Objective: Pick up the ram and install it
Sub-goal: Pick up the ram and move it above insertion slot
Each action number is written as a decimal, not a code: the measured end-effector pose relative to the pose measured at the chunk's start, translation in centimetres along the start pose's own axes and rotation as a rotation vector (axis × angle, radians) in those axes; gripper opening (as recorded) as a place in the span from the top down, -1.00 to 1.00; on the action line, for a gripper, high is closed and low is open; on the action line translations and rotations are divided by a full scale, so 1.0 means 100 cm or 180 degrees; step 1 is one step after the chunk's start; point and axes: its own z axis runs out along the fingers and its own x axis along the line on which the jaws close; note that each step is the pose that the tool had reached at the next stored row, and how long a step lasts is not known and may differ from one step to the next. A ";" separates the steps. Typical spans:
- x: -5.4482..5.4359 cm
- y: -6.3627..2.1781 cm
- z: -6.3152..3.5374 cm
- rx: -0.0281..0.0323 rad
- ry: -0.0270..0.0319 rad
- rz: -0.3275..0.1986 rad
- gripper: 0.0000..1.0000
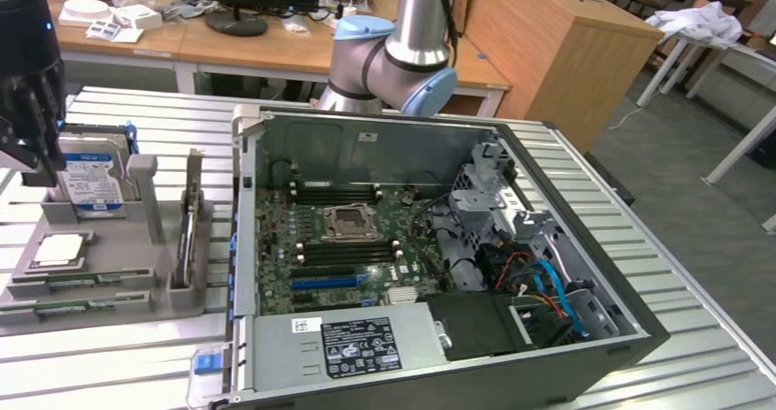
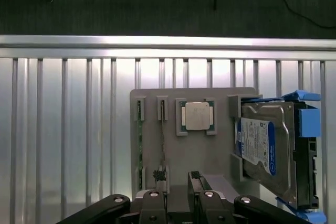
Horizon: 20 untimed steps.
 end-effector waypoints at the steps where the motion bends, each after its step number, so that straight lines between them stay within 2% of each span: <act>1: 0.000 -0.0001 0.0019 0.0000 0.0000 0.0000 0.40; 10: 0.000 -0.0006 0.0140 0.0000 0.0000 0.0000 0.40; 17: 0.001 -0.0007 0.0153 0.0001 -0.0001 0.0000 0.40; 19: 0.001 -0.0007 0.0179 0.0001 -0.0001 0.0000 0.40; 20: 0.001 -0.0010 0.0233 0.0002 -0.0002 0.0000 0.40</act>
